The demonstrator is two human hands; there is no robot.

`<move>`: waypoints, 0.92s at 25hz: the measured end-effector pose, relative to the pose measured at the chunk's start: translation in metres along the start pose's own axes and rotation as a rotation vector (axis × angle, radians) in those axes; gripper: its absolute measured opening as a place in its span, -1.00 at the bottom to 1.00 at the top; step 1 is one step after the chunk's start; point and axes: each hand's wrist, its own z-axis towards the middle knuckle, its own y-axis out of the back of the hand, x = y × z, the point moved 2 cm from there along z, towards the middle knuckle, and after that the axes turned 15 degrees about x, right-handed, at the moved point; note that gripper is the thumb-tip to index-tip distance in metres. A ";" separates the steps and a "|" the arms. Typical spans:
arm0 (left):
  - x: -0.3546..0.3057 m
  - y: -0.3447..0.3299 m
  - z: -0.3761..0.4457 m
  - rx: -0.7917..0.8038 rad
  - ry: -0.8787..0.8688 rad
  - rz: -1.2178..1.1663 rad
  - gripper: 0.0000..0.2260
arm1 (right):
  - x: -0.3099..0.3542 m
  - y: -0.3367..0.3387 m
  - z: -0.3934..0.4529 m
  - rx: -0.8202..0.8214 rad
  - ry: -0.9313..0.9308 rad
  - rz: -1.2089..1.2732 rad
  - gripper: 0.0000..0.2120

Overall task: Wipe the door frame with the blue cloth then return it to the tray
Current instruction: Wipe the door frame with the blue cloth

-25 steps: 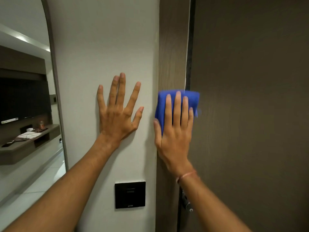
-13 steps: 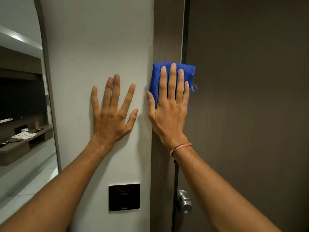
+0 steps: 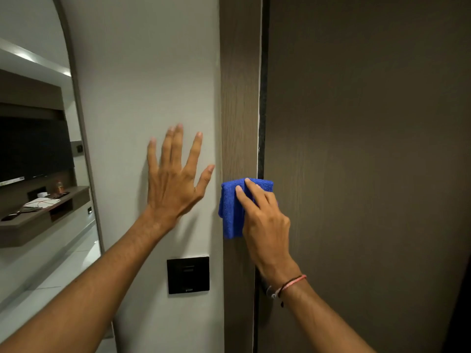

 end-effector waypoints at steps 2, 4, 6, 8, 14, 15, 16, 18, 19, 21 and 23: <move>-0.012 0.004 -0.023 -0.011 -0.089 -0.041 -0.36 | -0.005 0.019 0.013 0.027 -0.061 0.135 -0.57; -0.021 0.007 -0.043 0.036 -0.171 -0.089 -0.45 | -0.014 0.031 0.024 0.108 -0.190 0.228 -0.48; -0.029 0.008 -0.056 0.162 -0.165 -0.169 -0.60 | -0.024 0.034 0.027 0.186 -0.297 0.299 -0.41; -0.038 0.004 -0.062 0.284 -0.091 -0.281 -0.70 | -0.026 0.034 0.026 0.222 -0.346 0.400 -0.52; -0.082 -0.003 -0.081 0.396 -0.051 -0.456 -0.76 | -0.037 0.035 -0.006 0.276 -0.509 0.399 -0.70; -0.095 -0.003 -0.084 0.437 -0.086 -0.455 -0.75 | -0.049 0.041 -0.018 0.296 -0.536 0.366 -0.73; -0.109 -0.003 -0.084 0.470 -0.105 -0.468 -0.75 | -0.063 0.047 -0.030 0.304 -0.560 0.343 -0.77; -0.149 -0.003 -0.079 0.511 -0.124 -0.538 -0.74 | -0.104 0.067 -0.058 0.291 -0.616 0.310 -0.81; -0.176 -0.004 -0.075 0.538 -0.141 -0.586 -0.69 | -0.128 0.081 -0.073 0.281 -0.644 0.293 -0.81; -0.236 -0.006 -0.069 0.651 -0.185 -0.756 -0.51 | -0.175 0.109 -0.103 0.257 -0.687 0.267 -0.78; -0.304 -0.004 -0.069 0.802 -0.249 -0.974 -0.39 | -0.221 0.138 -0.132 0.234 -0.709 0.261 -0.75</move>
